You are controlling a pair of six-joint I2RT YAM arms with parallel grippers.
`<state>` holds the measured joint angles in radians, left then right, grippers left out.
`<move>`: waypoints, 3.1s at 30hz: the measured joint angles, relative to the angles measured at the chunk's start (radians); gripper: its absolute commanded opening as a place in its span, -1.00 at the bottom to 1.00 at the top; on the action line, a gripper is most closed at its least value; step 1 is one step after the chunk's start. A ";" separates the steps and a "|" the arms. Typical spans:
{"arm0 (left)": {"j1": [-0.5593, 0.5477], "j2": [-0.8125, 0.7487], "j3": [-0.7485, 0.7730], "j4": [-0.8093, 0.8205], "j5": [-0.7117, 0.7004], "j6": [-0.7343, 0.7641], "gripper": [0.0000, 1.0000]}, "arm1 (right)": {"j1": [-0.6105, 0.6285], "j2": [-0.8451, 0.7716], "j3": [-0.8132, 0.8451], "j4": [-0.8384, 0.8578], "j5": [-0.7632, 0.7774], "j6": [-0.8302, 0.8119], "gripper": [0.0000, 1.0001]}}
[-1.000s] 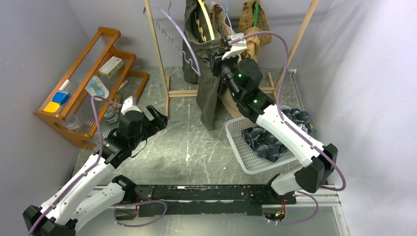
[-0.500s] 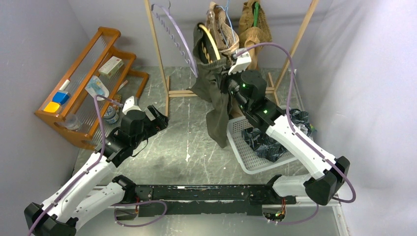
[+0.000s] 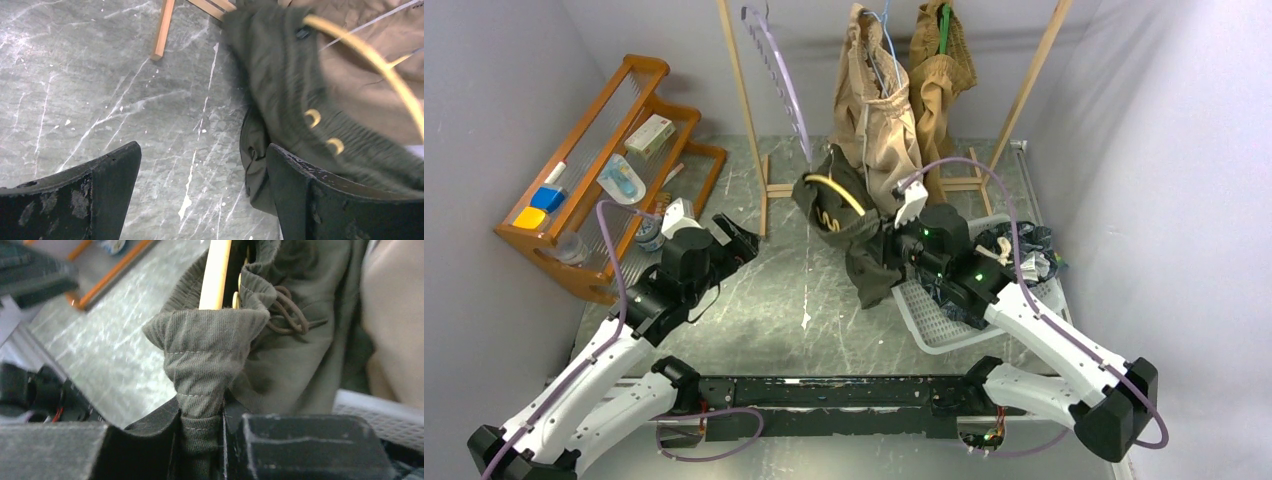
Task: Remove the shorts from the hanger
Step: Pick up the hanger from the clothes rod, then remove the shorts from the hanger.
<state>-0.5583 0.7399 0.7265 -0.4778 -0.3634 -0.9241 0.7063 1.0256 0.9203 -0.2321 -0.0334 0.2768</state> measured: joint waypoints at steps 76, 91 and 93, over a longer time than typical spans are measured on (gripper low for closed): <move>0.000 0.087 0.058 0.189 0.219 0.353 0.06 | 0.040 0.202 -0.163 0.391 -0.721 0.069 -1.00; 0.000 0.052 0.043 0.181 0.208 0.353 -0.14 | 0.041 0.219 -0.148 0.407 -0.708 0.105 -1.00; 0.000 0.052 0.043 0.181 0.203 0.354 -0.25 | 0.041 0.219 -0.148 0.407 -0.712 0.105 -1.00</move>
<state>-0.5583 0.7918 0.7692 -0.2970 -0.1608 -0.5701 0.7475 1.2446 0.7723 0.1745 -0.7452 0.3820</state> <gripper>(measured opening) 0.437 0.222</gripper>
